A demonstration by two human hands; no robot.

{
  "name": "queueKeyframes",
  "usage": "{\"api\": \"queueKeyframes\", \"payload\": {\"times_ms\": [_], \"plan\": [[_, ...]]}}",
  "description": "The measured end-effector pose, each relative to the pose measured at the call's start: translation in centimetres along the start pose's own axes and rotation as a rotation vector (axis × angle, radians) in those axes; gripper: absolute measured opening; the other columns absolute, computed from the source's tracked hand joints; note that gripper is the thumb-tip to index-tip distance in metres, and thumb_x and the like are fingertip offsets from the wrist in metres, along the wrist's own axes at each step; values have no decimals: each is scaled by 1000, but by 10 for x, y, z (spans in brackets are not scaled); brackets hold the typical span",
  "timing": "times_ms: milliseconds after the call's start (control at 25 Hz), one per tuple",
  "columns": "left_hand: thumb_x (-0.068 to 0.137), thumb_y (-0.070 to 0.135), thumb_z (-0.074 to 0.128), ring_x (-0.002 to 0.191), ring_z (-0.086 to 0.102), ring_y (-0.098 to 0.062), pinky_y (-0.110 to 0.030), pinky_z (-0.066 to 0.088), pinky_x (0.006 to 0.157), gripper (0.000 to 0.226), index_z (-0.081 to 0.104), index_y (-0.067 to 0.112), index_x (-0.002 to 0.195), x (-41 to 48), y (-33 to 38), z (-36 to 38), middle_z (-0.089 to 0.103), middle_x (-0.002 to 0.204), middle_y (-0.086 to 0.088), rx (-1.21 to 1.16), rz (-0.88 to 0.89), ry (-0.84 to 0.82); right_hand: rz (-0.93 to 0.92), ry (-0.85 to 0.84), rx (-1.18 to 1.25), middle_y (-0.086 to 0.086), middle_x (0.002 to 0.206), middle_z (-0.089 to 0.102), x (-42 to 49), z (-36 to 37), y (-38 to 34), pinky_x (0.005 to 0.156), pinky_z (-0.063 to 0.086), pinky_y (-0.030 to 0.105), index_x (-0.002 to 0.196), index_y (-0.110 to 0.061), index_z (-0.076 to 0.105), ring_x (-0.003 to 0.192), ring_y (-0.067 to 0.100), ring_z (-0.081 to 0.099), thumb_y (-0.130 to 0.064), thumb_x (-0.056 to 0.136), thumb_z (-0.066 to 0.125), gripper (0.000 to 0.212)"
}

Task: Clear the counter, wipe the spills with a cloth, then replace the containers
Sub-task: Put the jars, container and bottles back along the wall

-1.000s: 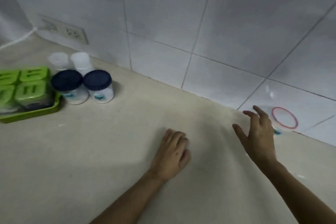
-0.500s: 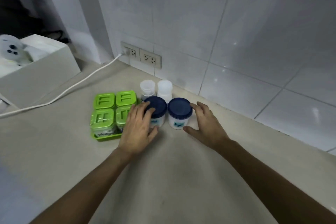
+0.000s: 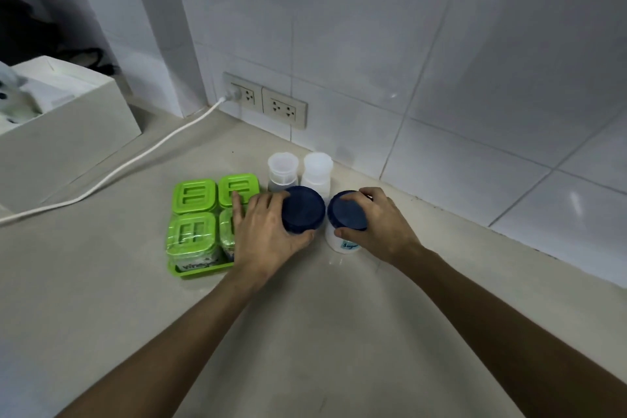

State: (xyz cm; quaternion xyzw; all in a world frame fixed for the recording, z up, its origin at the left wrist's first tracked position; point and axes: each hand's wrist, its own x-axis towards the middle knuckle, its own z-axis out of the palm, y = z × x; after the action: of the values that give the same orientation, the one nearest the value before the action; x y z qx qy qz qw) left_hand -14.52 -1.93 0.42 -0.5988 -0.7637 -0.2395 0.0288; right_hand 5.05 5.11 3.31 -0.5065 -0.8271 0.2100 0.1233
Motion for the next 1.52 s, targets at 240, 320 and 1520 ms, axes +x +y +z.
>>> {"api": "queueKeyframes", "payload": {"times_ms": [240, 320, 1520], "plan": [[60, 56, 71, 115, 54, -20, -34, 43, 102, 75, 54, 19, 123, -31, 55, -5, 57, 127, 1, -239, 273, -123, 107, 169, 86, -5, 135, 45, -96, -44, 78, 95, 44, 27, 125, -30, 53, 118, 15, 47, -42, 69, 79, 63], [60, 56, 72, 114, 51, -12, -23, 44, 94, 75, 51, 24, 125, -43, 94, 1, 53, 128, 9, -382, 274, -240, 187, 196, 48, -6, 134, 46, -142, -70, 120, 92, 43, 24, 124, -29, 55, 116, 15, 48, -42, 69, 80, 62], [82, 29, 70, 113, 51, -17, -27, 43, 95, 44, 55, 15, 121, -66, 433, 133, 51, 123, -6, -663, 305, -329, 240, 521, -337, 9, 114, 63, -252, -174, 335, 86, 45, 38, 111, -11, 59, 101, 28, 58, -31, 87, 62, 31]]}}
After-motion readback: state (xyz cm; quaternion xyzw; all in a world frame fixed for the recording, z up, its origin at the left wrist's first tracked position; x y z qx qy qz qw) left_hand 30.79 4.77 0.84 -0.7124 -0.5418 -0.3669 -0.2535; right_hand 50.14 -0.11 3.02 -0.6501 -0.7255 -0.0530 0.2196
